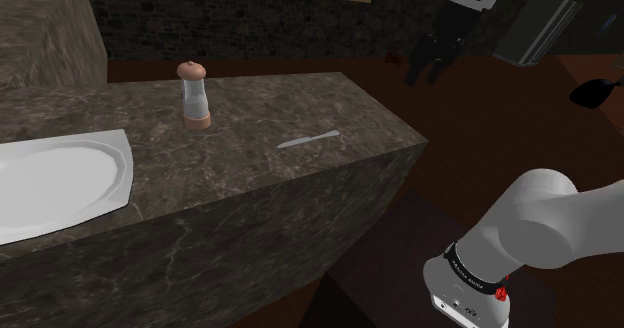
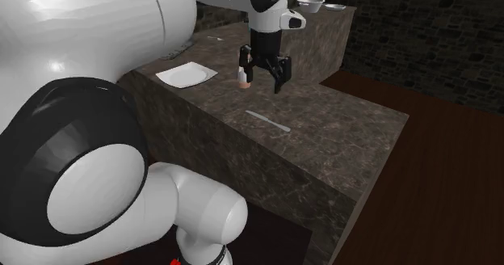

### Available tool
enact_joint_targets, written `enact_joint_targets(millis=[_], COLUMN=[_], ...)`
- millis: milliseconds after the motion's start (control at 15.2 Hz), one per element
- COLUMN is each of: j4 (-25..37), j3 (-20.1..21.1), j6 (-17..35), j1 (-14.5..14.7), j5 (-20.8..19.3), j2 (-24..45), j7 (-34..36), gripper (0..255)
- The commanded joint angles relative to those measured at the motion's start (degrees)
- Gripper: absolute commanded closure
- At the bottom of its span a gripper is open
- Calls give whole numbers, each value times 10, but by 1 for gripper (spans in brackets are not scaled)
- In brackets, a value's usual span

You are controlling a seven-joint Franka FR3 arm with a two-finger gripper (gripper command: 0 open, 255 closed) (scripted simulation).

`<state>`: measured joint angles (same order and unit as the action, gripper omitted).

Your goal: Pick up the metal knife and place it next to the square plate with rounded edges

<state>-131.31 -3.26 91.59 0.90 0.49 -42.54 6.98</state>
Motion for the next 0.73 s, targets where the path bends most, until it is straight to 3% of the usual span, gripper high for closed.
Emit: enact_joint_targets(millis=[0, 660], j4=[0, -13], j3=[0, -83], j6=[0, 168], j1=[0, 87], j5=[0, -43], j2=[0, 160], j7=[0, -318], gripper=[0, 0])
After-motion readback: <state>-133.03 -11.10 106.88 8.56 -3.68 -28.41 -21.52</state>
